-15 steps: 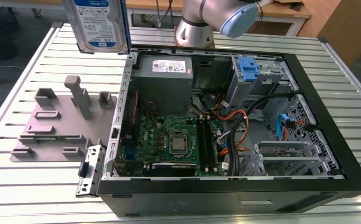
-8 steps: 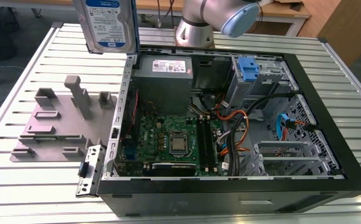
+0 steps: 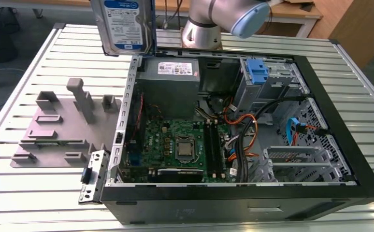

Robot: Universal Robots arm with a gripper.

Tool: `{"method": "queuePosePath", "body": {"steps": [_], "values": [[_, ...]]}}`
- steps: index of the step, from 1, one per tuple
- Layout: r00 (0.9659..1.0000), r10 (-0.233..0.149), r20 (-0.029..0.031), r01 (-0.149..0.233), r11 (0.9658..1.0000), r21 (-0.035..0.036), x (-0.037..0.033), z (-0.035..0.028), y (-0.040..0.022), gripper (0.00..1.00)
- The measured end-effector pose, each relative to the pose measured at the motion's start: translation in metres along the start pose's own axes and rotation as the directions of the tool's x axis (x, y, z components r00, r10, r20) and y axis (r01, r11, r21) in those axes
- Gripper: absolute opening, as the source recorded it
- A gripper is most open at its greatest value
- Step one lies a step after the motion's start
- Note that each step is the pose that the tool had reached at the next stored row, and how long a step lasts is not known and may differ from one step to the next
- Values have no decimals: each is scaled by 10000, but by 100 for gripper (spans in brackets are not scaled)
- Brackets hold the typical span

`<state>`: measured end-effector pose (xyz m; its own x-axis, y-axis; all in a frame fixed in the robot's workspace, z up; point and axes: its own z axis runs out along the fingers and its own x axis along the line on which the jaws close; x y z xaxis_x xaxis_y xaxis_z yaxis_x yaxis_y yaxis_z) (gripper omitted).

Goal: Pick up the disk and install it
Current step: 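Pick up the disk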

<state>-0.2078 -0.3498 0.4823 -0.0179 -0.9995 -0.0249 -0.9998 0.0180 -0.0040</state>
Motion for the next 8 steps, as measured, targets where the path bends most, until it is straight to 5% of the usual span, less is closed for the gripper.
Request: {"method": "queuePosePath", "body": {"steps": [8], "values": [[10000, 1, 2, -1, 10000, 1, -5, 2, -273, 35]]}}
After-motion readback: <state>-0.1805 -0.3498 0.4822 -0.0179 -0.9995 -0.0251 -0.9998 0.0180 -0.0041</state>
